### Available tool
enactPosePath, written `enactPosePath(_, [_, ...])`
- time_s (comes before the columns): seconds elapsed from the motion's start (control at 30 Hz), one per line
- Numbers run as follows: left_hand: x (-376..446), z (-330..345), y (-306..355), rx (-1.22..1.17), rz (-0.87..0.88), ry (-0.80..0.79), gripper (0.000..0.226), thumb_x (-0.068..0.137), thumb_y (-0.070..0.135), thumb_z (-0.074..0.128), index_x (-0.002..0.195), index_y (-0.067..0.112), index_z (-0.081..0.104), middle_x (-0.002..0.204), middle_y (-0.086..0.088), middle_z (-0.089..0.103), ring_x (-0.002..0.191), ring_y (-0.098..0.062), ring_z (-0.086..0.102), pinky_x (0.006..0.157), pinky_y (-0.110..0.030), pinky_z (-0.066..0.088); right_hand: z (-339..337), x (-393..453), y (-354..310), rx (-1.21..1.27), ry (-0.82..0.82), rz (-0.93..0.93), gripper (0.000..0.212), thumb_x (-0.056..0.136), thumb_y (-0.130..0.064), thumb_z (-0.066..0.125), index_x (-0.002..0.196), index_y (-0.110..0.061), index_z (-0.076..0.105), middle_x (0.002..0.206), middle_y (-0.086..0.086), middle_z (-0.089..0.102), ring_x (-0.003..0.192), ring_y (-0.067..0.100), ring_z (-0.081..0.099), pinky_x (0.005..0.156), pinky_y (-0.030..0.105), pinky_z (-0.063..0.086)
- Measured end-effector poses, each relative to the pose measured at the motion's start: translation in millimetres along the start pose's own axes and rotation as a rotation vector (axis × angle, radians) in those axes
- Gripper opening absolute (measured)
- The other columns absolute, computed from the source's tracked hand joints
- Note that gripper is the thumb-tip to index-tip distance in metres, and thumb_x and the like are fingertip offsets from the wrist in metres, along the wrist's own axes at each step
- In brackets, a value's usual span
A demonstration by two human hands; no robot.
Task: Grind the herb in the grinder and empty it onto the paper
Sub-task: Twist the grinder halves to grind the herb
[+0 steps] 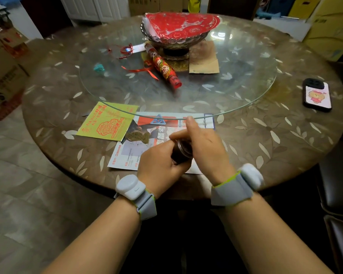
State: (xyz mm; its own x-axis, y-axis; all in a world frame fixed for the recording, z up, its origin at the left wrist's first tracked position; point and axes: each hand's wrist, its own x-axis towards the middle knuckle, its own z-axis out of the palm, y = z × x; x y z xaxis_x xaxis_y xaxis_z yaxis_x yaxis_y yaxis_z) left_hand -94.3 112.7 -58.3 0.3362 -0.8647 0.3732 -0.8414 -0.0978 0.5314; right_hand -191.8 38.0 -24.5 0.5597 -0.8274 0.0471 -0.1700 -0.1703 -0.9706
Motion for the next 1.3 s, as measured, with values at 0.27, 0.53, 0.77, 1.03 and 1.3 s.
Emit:
enactPosePath(0.27, [-1, -3, 7, 0.047, 0.008, -0.030, 0.023, 0.070, 0.037, 0.070, 0.070, 0.016, 0.061, 0.067, -0.010, 0.066, 0.065, -0.036, 0.061, 0.052, -0.026, 0.026, 20, 17, -12, -0.351, -0.213, -0.001, 0.056, 0.099, -0.048, 0.030, 0.096, -0.010, 0.071, 0.104, 0.006, 0.072, 0.102, 0.022, 0.062, 0.096, 0.041, 0.044])
enactPosePath(0.53, [-2, -2, 2, 0.069, 0.033, 0.019, 0.022, 0.062, 0.034, 0.065, 0.058, 0.013, 0.064, 0.054, -0.011, 0.064, 0.049, -0.036, 0.060, 0.046, -0.019, 0.019, 23, 17, -16, -0.488, -0.231, -0.021, 0.061, 0.098, -0.052, 0.028, 0.095, -0.007, 0.069, 0.100, 0.009, 0.071, 0.098, 0.026, 0.061, 0.091, 0.041, 0.046])
enactPosePath(0.77, [0, -4, 6, -0.092, -0.074, -0.064, 0.027, 0.068, 0.048, 0.060, 0.085, 0.028, 0.059, 0.082, 0.001, 0.069, 0.078, -0.023, 0.063, 0.059, -0.030, 0.040, 7, 14, -6, 0.137, -0.089, 0.061, 0.036, 0.097, -0.043, 0.042, 0.095, -0.019, 0.069, 0.100, -0.003, 0.069, 0.096, 0.007, 0.063, 0.092, 0.027, 0.045])
enactPosePath(1.03, [21, -19, 15, -1.578, -0.811, 0.236, 0.031, 0.090, 0.042, 0.055, 0.076, 0.015, 0.057, 0.066, -0.004, 0.059, 0.063, -0.018, 0.057, 0.075, -0.035, 0.048, -9, -17, 7, 0.136, -0.166, 0.196, 0.039, 0.077, -0.053, 0.056, 0.101, -0.023, 0.060, 0.090, -0.001, 0.065, 0.077, 0.017, 0.064, 0.071, 0.037, 0.051])
enactPosePath(1.3, [17, -10, 7, -1.653, -0.909, 0.231, 0.028, 0.097, 0.034, 0.046, 0.114, 0.013, 0.054, 0.095, -0.010, 0.061, 0.086, -0.019, 0.061, 0.078, -0.033, 0.051, -12, -16, -2, 0.145, 0.035, 0.064, 0.022, 0.069, -0.032, 0.069, 0.087, -0.024, 0.061, 0.077, -0.001, 0.062, 0.058, 0.022, 0.062, 0.060, 0.038, 0.054])
